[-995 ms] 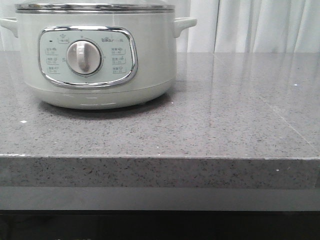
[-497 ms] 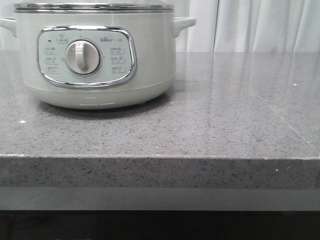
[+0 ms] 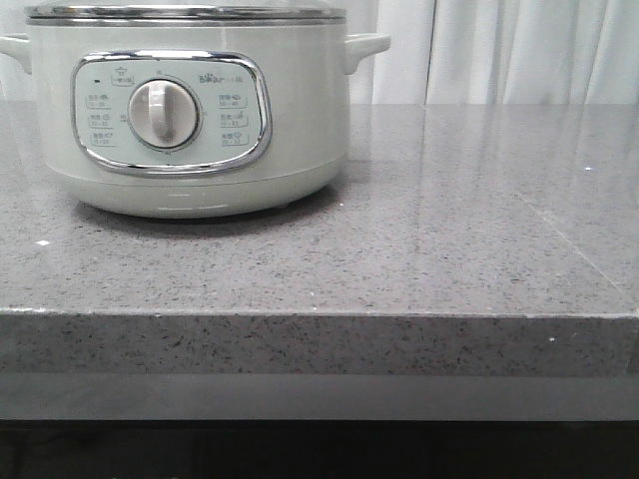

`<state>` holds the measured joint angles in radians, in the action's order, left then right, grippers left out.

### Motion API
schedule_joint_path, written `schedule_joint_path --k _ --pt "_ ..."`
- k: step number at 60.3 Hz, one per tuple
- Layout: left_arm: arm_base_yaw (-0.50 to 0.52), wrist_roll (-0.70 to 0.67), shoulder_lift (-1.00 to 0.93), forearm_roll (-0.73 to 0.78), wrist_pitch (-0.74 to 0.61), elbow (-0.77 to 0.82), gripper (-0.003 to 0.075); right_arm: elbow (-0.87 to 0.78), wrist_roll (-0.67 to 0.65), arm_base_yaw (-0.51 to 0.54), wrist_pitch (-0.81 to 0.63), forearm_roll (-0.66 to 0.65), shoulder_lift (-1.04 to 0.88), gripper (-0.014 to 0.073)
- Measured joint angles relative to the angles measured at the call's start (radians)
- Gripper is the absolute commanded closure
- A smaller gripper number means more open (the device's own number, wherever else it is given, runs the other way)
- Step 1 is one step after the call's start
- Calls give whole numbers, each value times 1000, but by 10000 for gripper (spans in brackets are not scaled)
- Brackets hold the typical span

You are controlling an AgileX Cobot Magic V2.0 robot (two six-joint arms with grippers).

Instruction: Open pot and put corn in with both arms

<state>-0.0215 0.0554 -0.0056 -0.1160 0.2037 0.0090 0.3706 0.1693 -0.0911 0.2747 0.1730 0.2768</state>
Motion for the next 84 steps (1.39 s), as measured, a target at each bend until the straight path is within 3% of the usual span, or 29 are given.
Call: schedule_joint_path --k 62,84 --pt "0 0 0 -2 -2 0 738 -7 0 0 -9 0 0 652" --pt "0 -2 0 -2 -2 0 738 -234 -30 0 -122 -67 -64 652"
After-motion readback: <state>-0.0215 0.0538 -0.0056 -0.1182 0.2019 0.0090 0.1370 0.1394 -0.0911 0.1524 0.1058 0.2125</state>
